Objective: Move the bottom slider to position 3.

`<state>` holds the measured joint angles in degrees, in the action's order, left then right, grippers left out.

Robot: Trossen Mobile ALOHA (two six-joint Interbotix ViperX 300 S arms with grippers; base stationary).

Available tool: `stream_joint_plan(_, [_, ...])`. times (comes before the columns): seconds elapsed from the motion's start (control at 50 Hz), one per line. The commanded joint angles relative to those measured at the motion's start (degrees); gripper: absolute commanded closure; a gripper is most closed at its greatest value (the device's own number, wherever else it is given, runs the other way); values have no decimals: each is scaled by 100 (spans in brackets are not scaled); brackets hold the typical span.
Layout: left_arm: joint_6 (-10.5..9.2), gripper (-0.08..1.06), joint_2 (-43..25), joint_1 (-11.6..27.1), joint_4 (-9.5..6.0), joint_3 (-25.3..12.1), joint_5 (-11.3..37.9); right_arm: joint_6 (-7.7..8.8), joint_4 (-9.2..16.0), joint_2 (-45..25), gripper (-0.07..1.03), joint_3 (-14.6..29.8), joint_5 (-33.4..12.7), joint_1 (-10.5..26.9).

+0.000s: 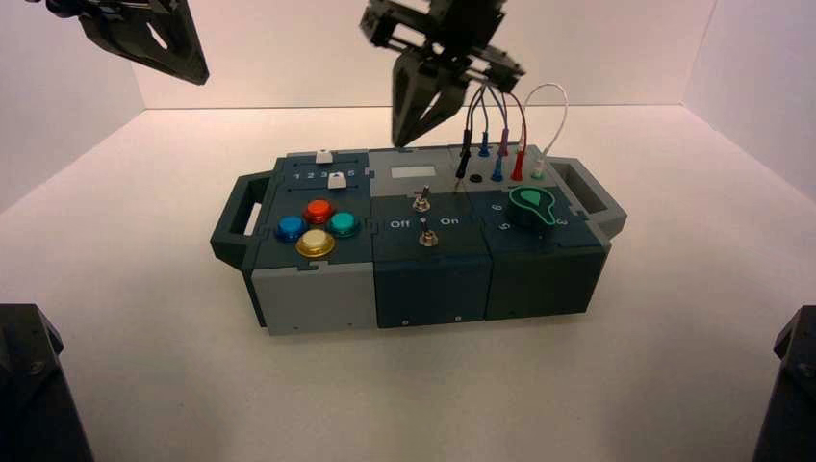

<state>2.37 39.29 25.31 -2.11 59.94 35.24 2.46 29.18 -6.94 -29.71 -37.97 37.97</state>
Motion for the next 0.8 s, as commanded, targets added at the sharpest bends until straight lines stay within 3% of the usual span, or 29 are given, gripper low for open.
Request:
stream_joint_plan(0.02, [35,101,-18,-9,18,-158,-35,26,97,-97,98,308,0,105])
stream_joint_plan(0.8, [35,101,-35,-9,18,-158,-35,44,431,-844,98,791,-53,360])
